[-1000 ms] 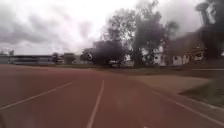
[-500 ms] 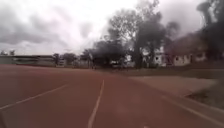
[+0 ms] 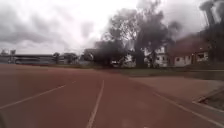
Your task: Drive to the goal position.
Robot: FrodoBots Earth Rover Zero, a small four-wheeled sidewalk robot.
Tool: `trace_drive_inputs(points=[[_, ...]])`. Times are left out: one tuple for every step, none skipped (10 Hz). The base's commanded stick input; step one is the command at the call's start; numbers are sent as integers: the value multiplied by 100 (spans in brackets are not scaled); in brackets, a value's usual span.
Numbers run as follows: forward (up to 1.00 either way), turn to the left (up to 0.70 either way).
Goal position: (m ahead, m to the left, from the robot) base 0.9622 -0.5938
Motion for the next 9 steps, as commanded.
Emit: trace_drive_inputs(points=[[70, 0], [70, 0], [70, 0], [70, 0], [70, 0], [70, 0], [70, 0], [70, 0], [70, 0]])
